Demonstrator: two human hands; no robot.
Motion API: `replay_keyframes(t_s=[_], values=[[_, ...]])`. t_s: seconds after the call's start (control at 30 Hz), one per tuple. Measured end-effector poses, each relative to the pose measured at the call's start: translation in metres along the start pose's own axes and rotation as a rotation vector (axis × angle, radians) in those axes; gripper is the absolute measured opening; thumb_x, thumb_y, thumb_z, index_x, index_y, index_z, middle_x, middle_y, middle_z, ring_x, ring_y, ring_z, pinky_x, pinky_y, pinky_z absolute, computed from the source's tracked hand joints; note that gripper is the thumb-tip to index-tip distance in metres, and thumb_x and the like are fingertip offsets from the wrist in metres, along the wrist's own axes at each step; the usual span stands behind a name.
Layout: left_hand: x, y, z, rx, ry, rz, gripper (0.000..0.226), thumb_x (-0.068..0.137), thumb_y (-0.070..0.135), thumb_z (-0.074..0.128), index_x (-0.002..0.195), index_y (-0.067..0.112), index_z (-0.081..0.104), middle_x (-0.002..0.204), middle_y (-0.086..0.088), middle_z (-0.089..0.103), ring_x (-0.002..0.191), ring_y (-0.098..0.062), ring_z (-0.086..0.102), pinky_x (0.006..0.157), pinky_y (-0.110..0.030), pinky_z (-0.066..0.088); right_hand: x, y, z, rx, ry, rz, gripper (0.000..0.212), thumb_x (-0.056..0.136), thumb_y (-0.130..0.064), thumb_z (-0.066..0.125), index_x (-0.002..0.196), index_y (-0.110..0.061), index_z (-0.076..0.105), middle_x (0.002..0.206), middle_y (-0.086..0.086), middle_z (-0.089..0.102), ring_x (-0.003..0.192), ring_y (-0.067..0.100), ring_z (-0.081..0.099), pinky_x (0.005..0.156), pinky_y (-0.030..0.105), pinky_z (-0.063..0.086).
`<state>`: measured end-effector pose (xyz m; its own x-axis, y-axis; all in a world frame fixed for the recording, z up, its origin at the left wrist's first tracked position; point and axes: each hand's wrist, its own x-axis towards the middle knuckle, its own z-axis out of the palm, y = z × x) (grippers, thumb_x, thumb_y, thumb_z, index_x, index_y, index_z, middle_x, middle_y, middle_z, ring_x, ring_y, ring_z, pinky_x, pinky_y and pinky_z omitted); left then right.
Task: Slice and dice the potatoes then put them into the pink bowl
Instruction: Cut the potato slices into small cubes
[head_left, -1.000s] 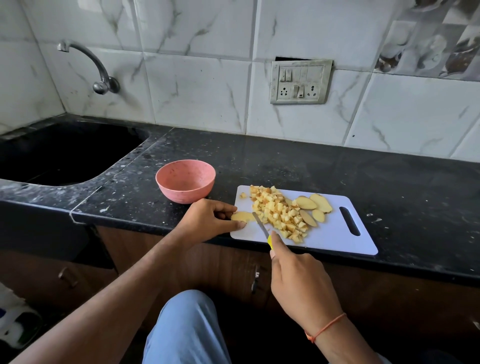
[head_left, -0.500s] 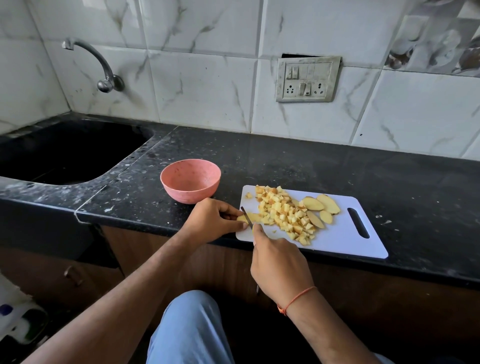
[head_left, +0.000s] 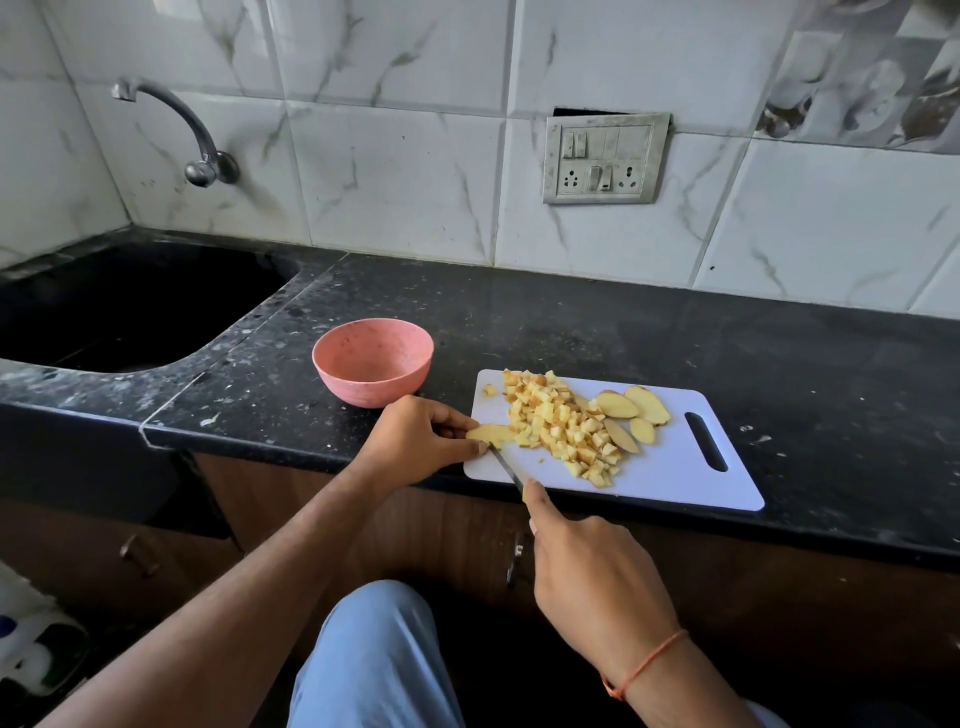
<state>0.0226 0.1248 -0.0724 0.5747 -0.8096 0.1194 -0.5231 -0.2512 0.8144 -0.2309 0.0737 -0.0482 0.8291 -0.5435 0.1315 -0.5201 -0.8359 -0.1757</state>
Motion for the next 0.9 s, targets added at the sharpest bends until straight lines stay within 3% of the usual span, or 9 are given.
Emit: replay_keyframes(t_s=[0.23, 0.37, 0.5, 0.7, 0.9], values=[[-0.001, 0.000, 0.002, 0.029, 0.019, 0.008, 0.040, 0.075, 0.041, 0.096, 0.111, 0.027, 0.084, 0.083, 0.019, 0.077, 0.073, 0.001, 0.067, 0.063, -0.011, 0.049, -0.007, 0.015, -0.007, 0.127, 0.049, 0.085, 0.054, 0.111, -0.036, 0.035, 0.164, -0.035, 0.024, 0.064, -0.009, 0.052, 0.055, 0.010, 0.051, 0.045, 0.021, 0.030], [-0.003, 0.001, -0.004, 0.029, -0.009, 0.028, 0.051, 0.071, 0.044, 0.097, 0.118, 0.027, 0.082, 0.087, 0.023, 0.076, 0.081, 0.003, 0.069, 0.069, -0.010, 0.050, -0.001, 0.004, -0.010, 0.194, 0.089, 0.062, 0.054, 0.111, -0.035, 0.035, 0.164, -0.032, 0.024, 0.065, -0.011, 0.050, 0.058, 0.009, 0.052, 0.049, 0.021, 0.034], [-0.002, 0.001, -0.005, 0.011, -0.002, 0.001, 0.043, 0.069, 0.039, 0.099, 0.108, 0.026, 0.085, 0.084, 0.020, 0.078, 0.079, 0.004, 0.072, 0.069, -0.011, 0.052, 0.012, -0.007, -0.005, 0.176, 0.134, 0.034, 0.053, 0.111, -0.037, 0.033, 0.163, -0.031, 0.027, 0.079, -0.008, 0.062, 0.074, 0.012, 0.063, 0.062, 0.028, 0.049], [0.000, 0.001, -0.004, 0.000, 0.001, -0.007, 0.035, 0.070, 0.036, 0.099, 0.100, 0.026, 0.085, 0.084, 0.018, 0.079, 0.079, 0.002, 0.074, 0.065, -0.011, 0.053, 0.023, -0.019, -0.001, 0.121, 0.113, 0.008, 0.055, 0.110, -0.033, 0.034, 0.164, -0.027, 0.025, 0.089, 0.000, 0.069, 0.082, 0.017, 0.066, 0.062, 0.031, 0.044], [0.003, -0.001, -0.006, -0.007, -0.018, -0.004, 0.029, 0.074, 0.034, 0.097, 0.099, 0.028, 0.085, 0.085, 0.017, 0.080, 0.081, -0.002, 0.076, 0.070, -0.015, 0.058, 0.027, -0.019, 0.007, 0.104, 0.091, -0.003, 0.053, 0.110, -0.032, 0.034, 0.162, -0.024, 0.028, 0.090, 0.002, 0.071, 0.083, 0.020, 0.068, 0.065, 0.034, 0.049]])
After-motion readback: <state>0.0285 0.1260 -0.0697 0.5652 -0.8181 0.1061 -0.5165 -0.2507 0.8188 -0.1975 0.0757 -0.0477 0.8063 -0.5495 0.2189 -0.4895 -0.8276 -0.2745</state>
